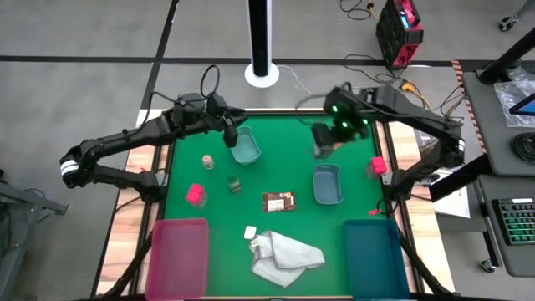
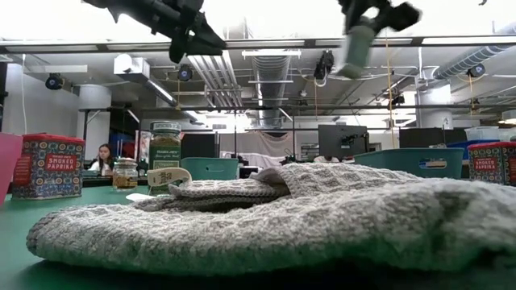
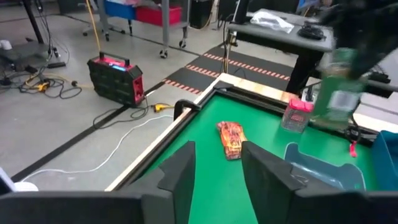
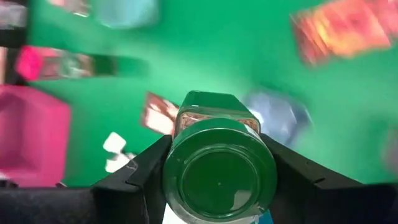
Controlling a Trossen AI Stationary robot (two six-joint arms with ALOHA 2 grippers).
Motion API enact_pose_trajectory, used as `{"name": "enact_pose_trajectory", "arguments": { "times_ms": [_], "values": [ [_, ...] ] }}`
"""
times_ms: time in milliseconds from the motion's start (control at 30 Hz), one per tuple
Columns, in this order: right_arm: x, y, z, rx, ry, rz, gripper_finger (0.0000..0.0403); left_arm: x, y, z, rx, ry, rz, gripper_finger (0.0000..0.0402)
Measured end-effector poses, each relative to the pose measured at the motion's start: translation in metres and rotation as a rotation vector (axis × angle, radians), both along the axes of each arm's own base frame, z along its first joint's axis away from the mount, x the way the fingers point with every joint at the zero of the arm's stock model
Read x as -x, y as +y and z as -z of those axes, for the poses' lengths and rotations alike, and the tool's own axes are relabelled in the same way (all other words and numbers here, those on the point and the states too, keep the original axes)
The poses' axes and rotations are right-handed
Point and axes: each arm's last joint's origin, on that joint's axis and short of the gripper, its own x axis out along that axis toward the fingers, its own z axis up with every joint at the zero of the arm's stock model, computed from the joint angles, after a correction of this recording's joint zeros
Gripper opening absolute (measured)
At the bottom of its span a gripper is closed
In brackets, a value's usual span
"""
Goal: Sort spices by type
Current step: Put the top green spice bottle into the blue bin
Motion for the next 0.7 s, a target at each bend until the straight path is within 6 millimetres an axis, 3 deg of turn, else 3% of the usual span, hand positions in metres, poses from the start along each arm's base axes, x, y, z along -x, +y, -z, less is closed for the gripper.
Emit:
{"name": "enact_pose_trajectory", "arguments": {
  "times_ms": [167, 333, 500, 700],
  "values": [
    [0.001, 0.029, 0.011, 0.016, 0.156, 0.109, 0.0195, -0.007, 0.004, 0.002, -0.015, -0.022, -0.002, 0.0125],
    [-0.008, 0.048, 0.046, 0.015, 0.278, 0.142, 0.0195, -0.013, 0.006, 0.004, -0.032, -0.038, -0.003, 0.0126],
    [-0.005, 0.051, 0.084, 0.003, 0.394, 0.194, 0.0195, -0.012, 0.006, 0.003, -0.053, -0.031, -0.001, 0.0126],
    [-0.015, 0.05, 0.117, -0.006, 0.294, 0.239, 0.0195, -0.009, 0.006, -0.001, -0.084, -0.03, -0.039, 0.0126]
  ]
}}
